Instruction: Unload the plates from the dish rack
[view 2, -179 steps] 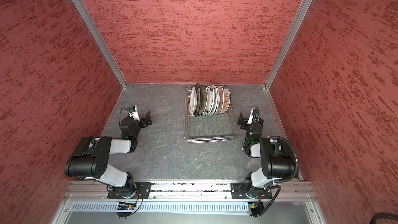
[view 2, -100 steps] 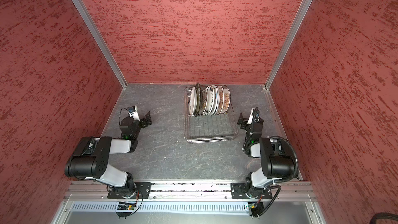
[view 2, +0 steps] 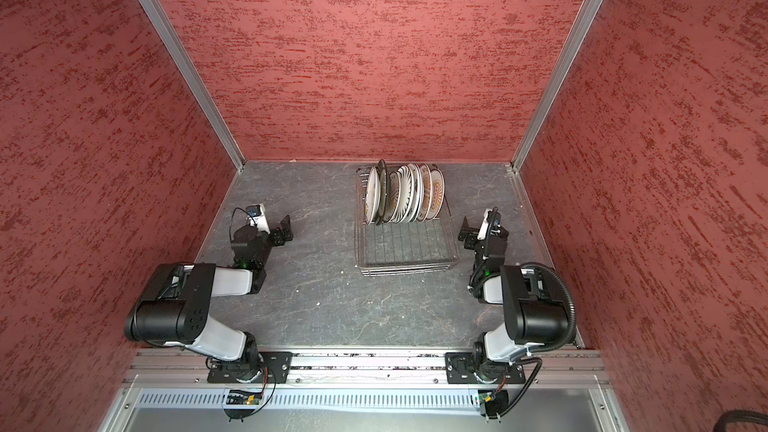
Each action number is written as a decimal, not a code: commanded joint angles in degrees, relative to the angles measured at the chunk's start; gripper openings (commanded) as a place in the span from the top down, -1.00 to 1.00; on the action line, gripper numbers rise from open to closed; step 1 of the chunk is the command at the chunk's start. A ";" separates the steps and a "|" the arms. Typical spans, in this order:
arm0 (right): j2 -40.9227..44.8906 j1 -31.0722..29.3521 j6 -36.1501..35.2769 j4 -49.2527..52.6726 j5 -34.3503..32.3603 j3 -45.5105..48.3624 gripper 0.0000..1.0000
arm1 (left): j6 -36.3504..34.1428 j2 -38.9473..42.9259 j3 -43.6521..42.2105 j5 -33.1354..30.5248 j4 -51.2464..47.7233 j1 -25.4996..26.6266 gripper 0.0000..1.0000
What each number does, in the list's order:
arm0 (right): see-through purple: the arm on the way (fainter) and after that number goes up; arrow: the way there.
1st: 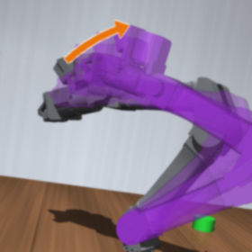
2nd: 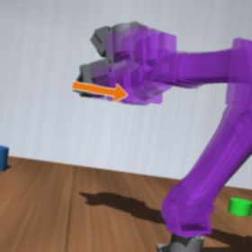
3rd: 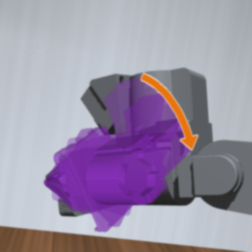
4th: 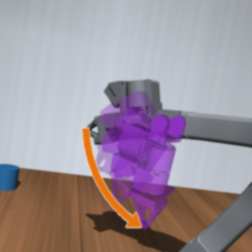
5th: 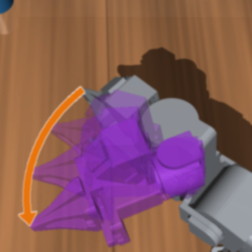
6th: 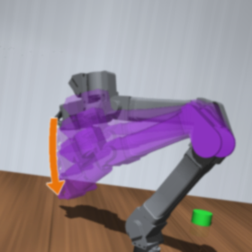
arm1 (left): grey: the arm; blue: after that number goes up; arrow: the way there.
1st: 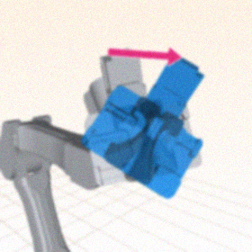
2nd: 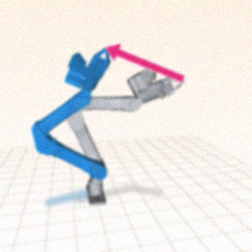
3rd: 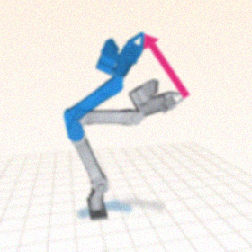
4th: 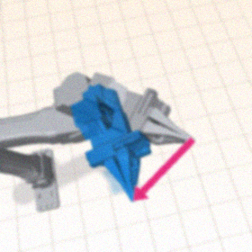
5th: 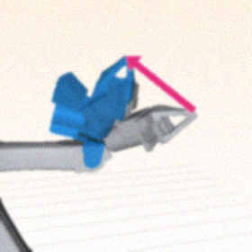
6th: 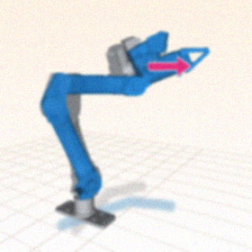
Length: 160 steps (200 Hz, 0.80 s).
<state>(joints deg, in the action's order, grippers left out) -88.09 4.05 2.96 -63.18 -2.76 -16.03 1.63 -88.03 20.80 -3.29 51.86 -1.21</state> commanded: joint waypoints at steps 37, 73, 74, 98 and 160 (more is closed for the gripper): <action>-0.18 -0.35 -0.77 -1.55 0.03 -0.67 -0.98 | -0.76 0.12 0.47 0.19 0.26 0.07 -0.99; 0.12 -0.34 -0.78 -1.95 0.25 -0.30 -0.98 | -1.09 0.05 0.56 1.20 0.23 0.07 -0.99; 0.21 -0.35 -0.77 -1.95 0.28 -0.26 -0.98 | -1.10 0.01 0.60 1.19 0.20 0.07 -0.99; 2.07 -0.28 -0.85 -3.92 0.68 1.43 -0.98 | -0.71 1.24 -0.60 0.40 1.59 -0.06 -0.99; 23.49 -0.36 4.23 12.29 -0.72 3.62 -0.98 | -2.89 18.01 -3.48 -2.01 -8.06 3.71 -0.99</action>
<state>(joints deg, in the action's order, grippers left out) -73.80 4.05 3.60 -60.88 -2.83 -10.33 0.19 -75.64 15.88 -5.06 50.57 1.67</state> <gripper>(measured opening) 0.990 0.994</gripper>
